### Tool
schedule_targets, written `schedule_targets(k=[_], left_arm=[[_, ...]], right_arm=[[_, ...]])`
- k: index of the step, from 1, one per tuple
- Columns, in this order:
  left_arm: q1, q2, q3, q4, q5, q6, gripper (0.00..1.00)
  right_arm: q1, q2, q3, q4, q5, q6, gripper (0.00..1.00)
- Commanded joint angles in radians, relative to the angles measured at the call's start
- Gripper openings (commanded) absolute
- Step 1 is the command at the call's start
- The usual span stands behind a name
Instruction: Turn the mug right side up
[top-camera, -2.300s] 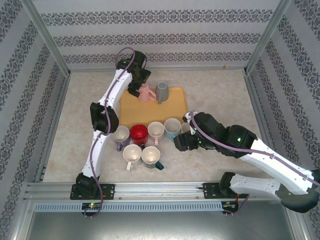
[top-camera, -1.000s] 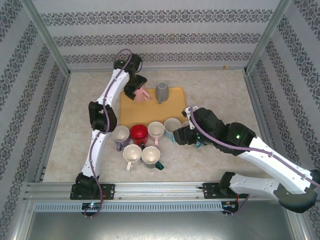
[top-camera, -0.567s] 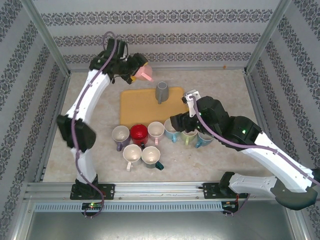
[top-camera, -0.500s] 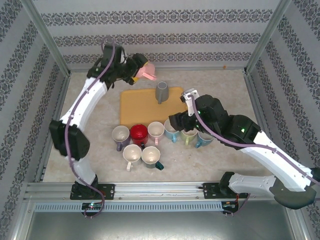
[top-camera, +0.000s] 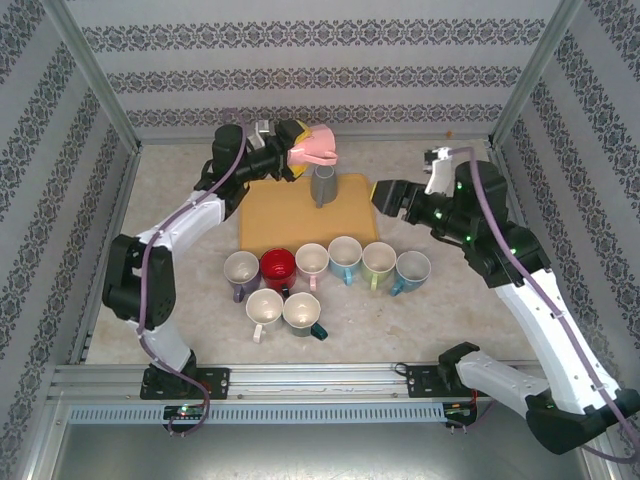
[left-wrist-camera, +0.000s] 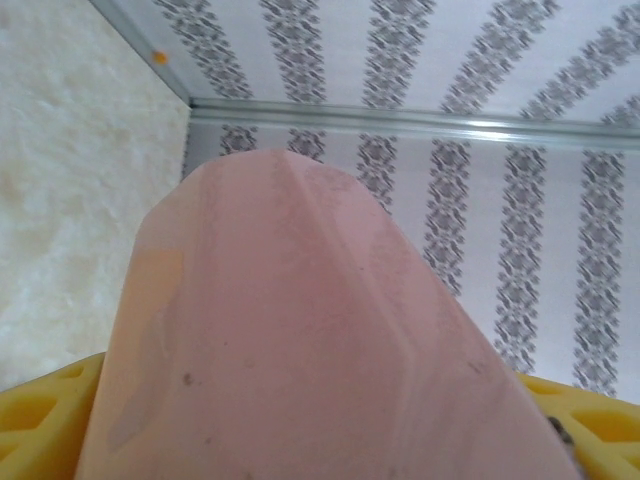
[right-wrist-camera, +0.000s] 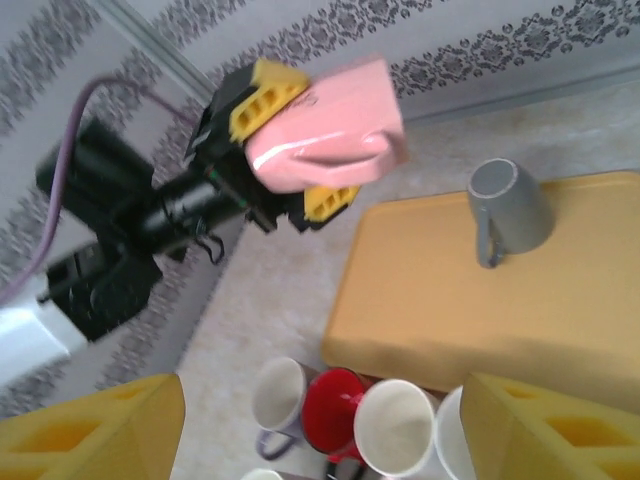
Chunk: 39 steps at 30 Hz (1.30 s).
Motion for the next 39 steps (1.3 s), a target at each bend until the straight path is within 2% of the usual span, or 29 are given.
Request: schedule_targets(k=[1,6,9,14,20,31,35,39], left_arm=[[-0.020,-0.132,-0.040,0.222,0.056,-0.032,0.54],[-0.058,-0.190,-0.132,0.343,0.095,-0.077,0.54],[-0.070,-0.201,-0.148,0.423,0.120,-0.105,0.54],[-0.081,-0.210,-0.140,0.480,0.142,-0.116,0.54],[-0.084,-0.211,-0.153,0.574,0.137,-0.170,0.53],[-0.088,-0.217,-0.135,0.587,0.182,-0.152,0.52],[-0.096,-0.217,-0.129,0.577,0.199,-0.138,0.52],[-0.099,-0.215,-0.125,0.562,0.210,-0.124,0.52]], right_arm=[[-0.061,0.031,-0.017,0.147,-0.228,0.173,0.75],[-0.085,0.124,0.001,0.287,-0.428,0.338,0.78],[-0.078,0.167,-0.009,0.376,-0.493,0.436,0.79],[-0.049,0.226,-0.026,0.540,-0.555,0.561,0.79],[-0.017,0.261,-0.040,0.574,-0.547,0.588,0.74],[0.003,0.307,-0.072,0.739,-0.550,0.714,0.52],[0.004,0.320,-0.066,0.755,-0.551,0.736,0.35],[0.004,0.325,-0.071,0.764,-0.560,0.748,0.24]])
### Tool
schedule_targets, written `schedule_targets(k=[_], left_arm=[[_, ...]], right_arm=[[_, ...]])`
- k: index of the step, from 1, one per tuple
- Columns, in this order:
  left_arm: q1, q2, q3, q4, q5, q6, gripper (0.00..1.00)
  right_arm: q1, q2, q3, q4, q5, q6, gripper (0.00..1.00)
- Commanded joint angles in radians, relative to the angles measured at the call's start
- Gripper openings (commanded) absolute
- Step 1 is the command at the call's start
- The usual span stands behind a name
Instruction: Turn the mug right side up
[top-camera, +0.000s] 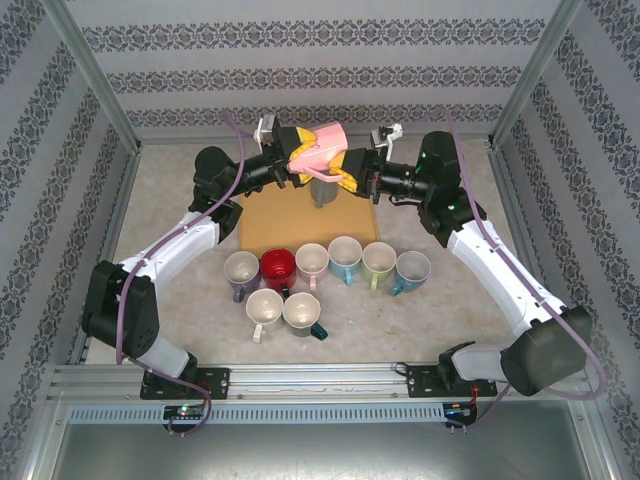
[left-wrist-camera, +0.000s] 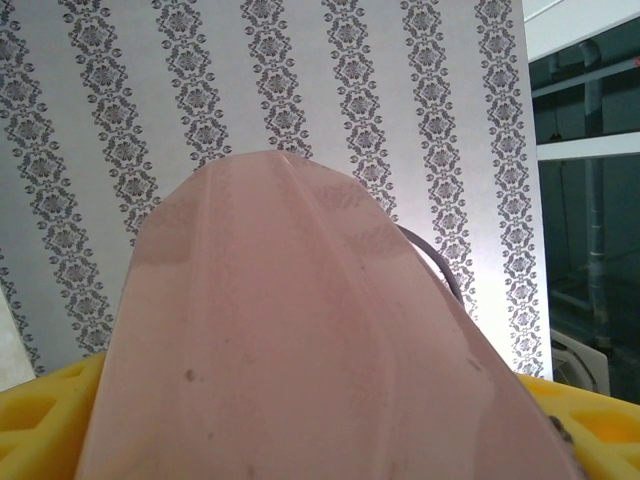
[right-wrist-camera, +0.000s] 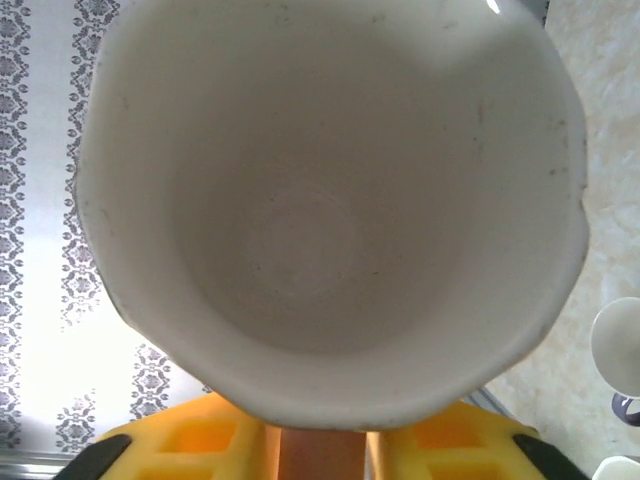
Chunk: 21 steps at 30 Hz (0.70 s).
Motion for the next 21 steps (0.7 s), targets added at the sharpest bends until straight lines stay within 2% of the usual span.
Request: schedule_targets(k=[1,4,7,8,9,17,21], left_arm=[[-0.020,-0.048,0.036,0.112,0.042,0.012,0.52],[-0.023,-0.046,0.041,0.099,0.049,0.021,0.56],[-0.024,-0.050,0.039,0.082,0.052,0.031,0.77],[-0.026,-0.049,0.040,0.078,0.053,0.032,0.92],[-0.026,-0.051,0.037,0.074,0.051,0.032,1.00],[-0.014,-0.058,0.010,0.043,0.034,0.045,1.00],[0.008,-0.078,-0.014,-0.023,0.006,0.085,1.00]], right_arm=[[0.016,0.012,-0.003,0.078,-0.011,0.008,0.21],[0.018,0.012,0.002,0.078,-0.018,0.007,0.13],[0.011,0.002,-0.001,0.075,-0.008,0.003,0.04],[0.007,-0.005,-0.004,0.075,-0.001,0.002,0.01],[0.003,-0.014,-0.006,0.076,0.005,0.003,0.00],[-0.042,-0.113,-0.009,0.000,0.107,-0.064,0.00],[-0.074,-0.179,-0.019,-0.107,0.164,-0.174,0.00]])
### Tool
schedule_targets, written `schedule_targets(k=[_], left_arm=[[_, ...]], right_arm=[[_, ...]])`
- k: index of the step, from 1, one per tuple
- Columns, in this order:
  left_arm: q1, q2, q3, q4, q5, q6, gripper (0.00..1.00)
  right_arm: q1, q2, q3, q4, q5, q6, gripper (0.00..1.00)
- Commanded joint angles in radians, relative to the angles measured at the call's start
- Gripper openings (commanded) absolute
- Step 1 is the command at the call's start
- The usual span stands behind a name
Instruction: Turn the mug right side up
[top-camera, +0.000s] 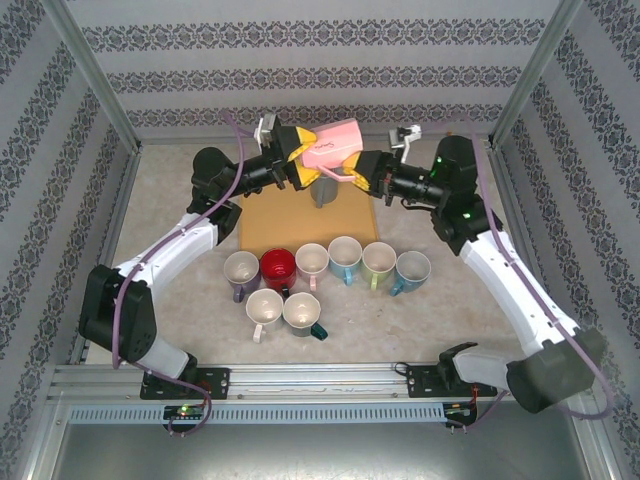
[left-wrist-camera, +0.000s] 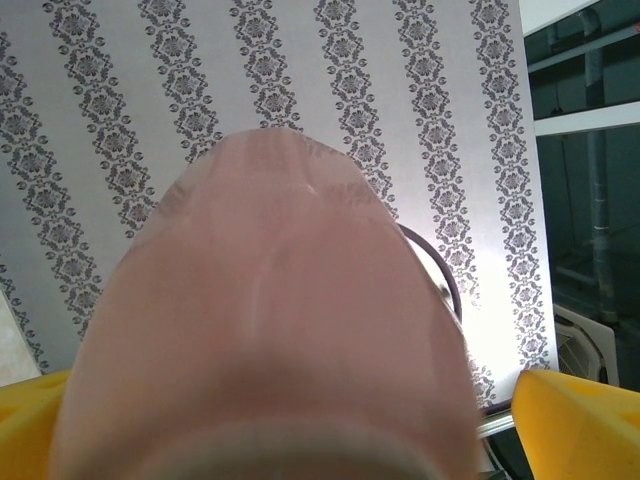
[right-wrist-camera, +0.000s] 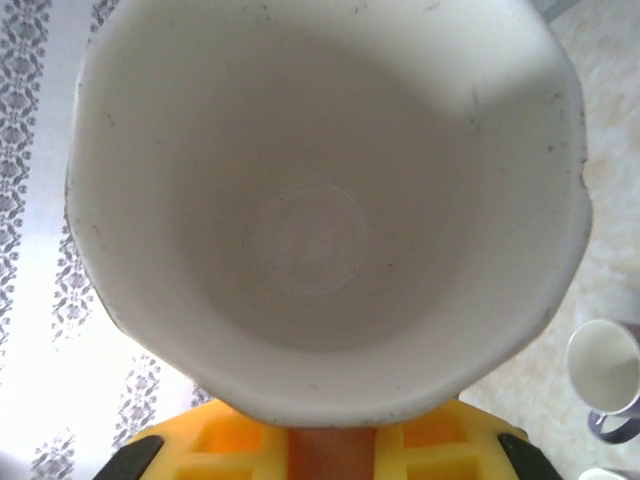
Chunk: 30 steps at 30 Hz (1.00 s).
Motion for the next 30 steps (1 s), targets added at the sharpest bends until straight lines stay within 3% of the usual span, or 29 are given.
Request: schedule_targets(k=[1,6,11,13,17,22,30], left_arm=[[0.020,-0.055,-0.022,-0.013,-0.021,0.052,1.00],[0.042,-0.076,-0.038,-0.188,-0.040,0.129,1.00],[0.061,-0.137,-0.003,-0.607,-0.094,0.372,1.00],[0.066,-0.156,0.036,-0.849,-0.157,0.506,1.00],[0.068,-0.169,0.100,-1.115,-0.255,0.667,1.00],[0.066,-0.177,0.160,-1.289,-0.314,0.777,1.00],[0.066,-0.193,0.143,-1.301,-0.324,0.780,1.00]], right_arm=[[-0.031,-0.086,-0.005,-0.030,0.087,-0.136,0.00],[-0.035,-0.147,0.020,-0.203,0.138,-0.316,0.00],[0.064,-0.203,0.105,-0.525,0.305,-0.664,0.00],[0.148,-0.231,0.136,-0.672,0.463,-0.822,0.00],[0.391,-0.250,0.192,-0.913,0.832,-1.057,0.00],[0.594,-0.297,0.166,-1.067,1.022,-1.076,0.00],[0.954,-0.328,-0.008,-1.155,1.285,-0.882,0.00]])
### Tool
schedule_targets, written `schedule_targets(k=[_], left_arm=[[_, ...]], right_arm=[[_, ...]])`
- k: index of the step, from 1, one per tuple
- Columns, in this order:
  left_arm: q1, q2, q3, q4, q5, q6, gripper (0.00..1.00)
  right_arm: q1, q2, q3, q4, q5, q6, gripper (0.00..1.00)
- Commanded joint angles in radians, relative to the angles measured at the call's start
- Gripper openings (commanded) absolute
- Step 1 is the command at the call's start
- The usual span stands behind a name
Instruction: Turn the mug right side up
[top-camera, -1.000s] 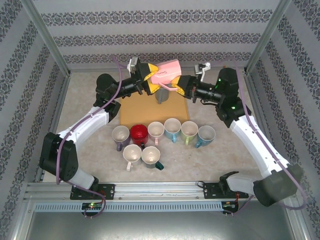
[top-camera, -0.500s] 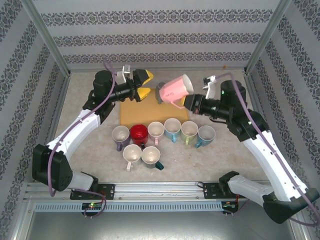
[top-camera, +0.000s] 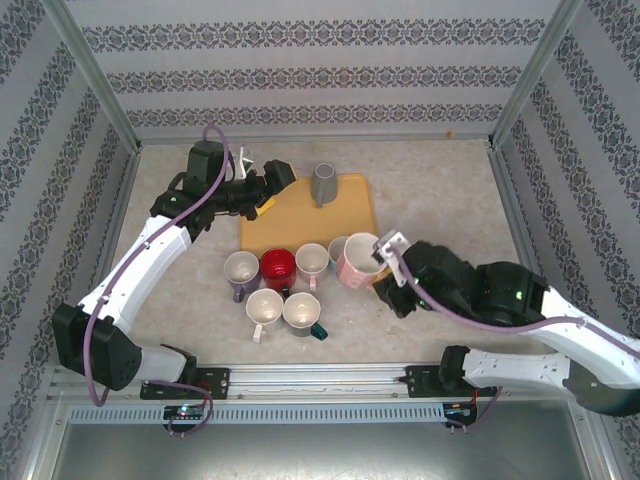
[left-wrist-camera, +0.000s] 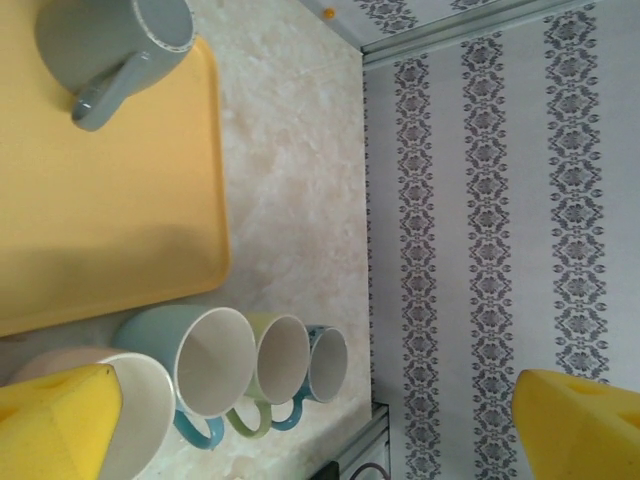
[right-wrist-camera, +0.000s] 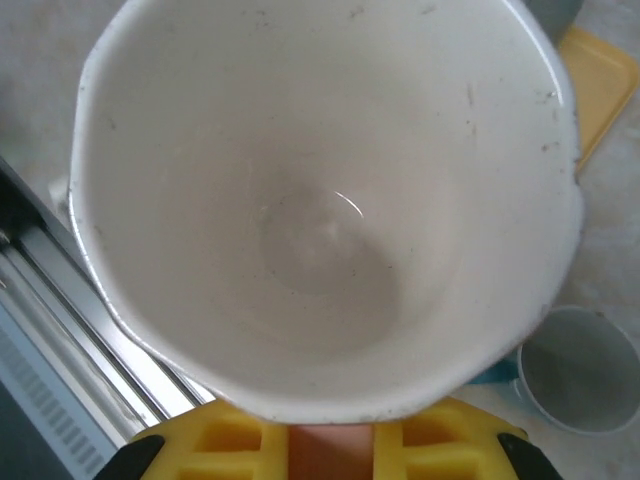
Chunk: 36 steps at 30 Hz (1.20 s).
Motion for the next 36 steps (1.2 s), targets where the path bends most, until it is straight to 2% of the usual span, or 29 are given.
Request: schedule_targets(k=[1,7,15,23,36], left_arm=[[0.008,-0.035,0.006,-0.036,-0.015,0.045,1.00],[0.008,-0.054,-0.010,-0.030,-0.010,0.045,1.00],[0.008,-0.091,-0.064,-0.026,-0.014,0.036,1.00],[0.008,-0.096,-0.072,-0.035,-0.023,0.040,1.00],[0.007,-0.097,-0.098,-0.009,-0.023,0.012,1.00]], right_arm=[[0.114,-0.017,-0.085,0.019,0.215,0.092,0.00],[0.229,0.043,-0.228,0.069,0.276,0.206,0.00],[0.235,0.001,-0.457,0.265,0.177,0.278,0.00],[0.242,0.015,-0.591,0.390,0.213,0.328,0.00],[0.246,0.110,-0.647,0.537,0.221,0.316,0.00]])
